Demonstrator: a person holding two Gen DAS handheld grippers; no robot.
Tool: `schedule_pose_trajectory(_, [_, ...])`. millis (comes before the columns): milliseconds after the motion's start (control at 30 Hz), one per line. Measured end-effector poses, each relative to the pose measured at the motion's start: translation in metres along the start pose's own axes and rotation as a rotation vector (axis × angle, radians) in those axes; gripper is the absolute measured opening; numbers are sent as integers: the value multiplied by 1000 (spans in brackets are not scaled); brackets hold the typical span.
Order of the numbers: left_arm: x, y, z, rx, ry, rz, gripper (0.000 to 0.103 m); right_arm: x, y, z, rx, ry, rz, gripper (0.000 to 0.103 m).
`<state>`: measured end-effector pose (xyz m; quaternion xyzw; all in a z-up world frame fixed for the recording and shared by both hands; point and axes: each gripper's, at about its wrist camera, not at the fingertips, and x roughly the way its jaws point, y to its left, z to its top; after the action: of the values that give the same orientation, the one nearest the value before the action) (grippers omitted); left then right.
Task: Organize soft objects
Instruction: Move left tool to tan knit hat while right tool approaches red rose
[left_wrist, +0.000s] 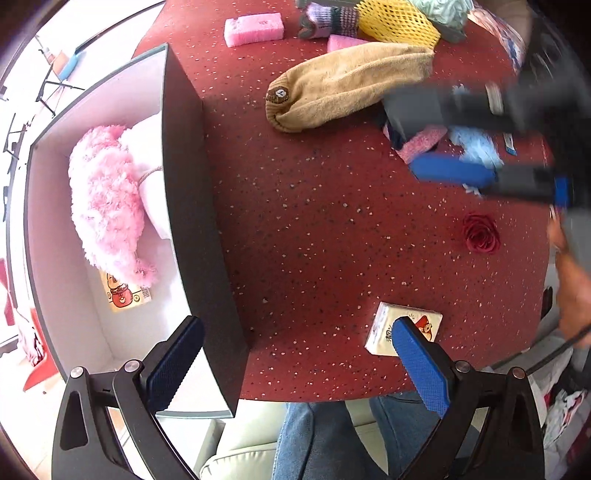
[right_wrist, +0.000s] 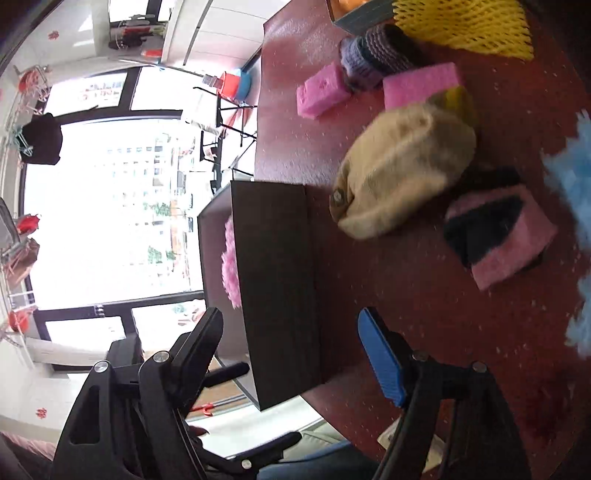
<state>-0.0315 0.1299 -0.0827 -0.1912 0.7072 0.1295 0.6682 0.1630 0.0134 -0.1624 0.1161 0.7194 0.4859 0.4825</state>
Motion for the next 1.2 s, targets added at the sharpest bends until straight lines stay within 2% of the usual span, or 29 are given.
schedule_pose_trajectory(33, [-2, -1, 1, -4, -17, 3, 102, -2, -3, -8, 11, -5, -36, 79])
schedule_pose_trajectory(100, [-12, -2, 10, -18, -70, -6, 102, -18, -15, -23, 60, -65, -164, 79])
schedule_pose_trajectory(167, [-25, -3, 28, -49, -135, -2, 102, -39, -29, -35, 129, -151, -279, 80])
schedule_pose_trajectory(233, [-34, -6, 54, -77, -198, 18, 102, -60, -43, -44, 217, -223, -351, 81])
schedule_pose_trajectory(300, [-39, -7, 87, -133, -260, 54, 102, -77, -54, -53, 277, -269, -372, 81])
schedule_pose_trajectory(400, [-30, 1, 141, -257, -279, 73, 102, -95, -65, -75, 321, -293, -400, 81])
schedule_pose_trajectory(467, [-15, 6, 170, -299, -271, 125, 102, -102, -72, -85, 344, -300, -404, 81])
schedule_pose_trajectory(533, [11, 8, 187, -283, -198, 199, 102, -104, -76, -97, 362, -306, -401, 81])
schedule_pose_trajectory(600, [34, 5, 180, -241, -101, 213, 102, -107, -82, -106, 383, -311, -399, 81])
schedule_pose_trajectory(767, [58, -38, 104, 1, -9, 157, 102, -110, -97, -128, 432, -307, -372, 81])
schedule_pose_trajectory(833, [51, -46, 74, 21, -39, 139, 102, -109, -101, -134, 445, -292, -374, 81])
schedule_pose_trajectory(900, [30, -40, 67, -35, -126, 141, 102, -113, -104, -139, 453, -292, -378, 81])
schedule_pose_trajectory(1000, [0, -22, 95, -184, -257, 207, 102, -115, -104, -144, 457, -300, -367, 81])
schedule_pose_trajectory(1067, [-7, -7, 125, -286, -292, 231, 102, -114, -105, -146, 451, -294, -370, 81])
schedule_pose_trajectory(1133, [2, 5, 157, -349, -266, 238, 102, -114, -105, -149, 444, -292, -378, 81])
schedule_pose_trajectory(1200, [22, 7, 178, -326, -196, 280, 102, -112, -103, -150, 444, -291, -380, 81])
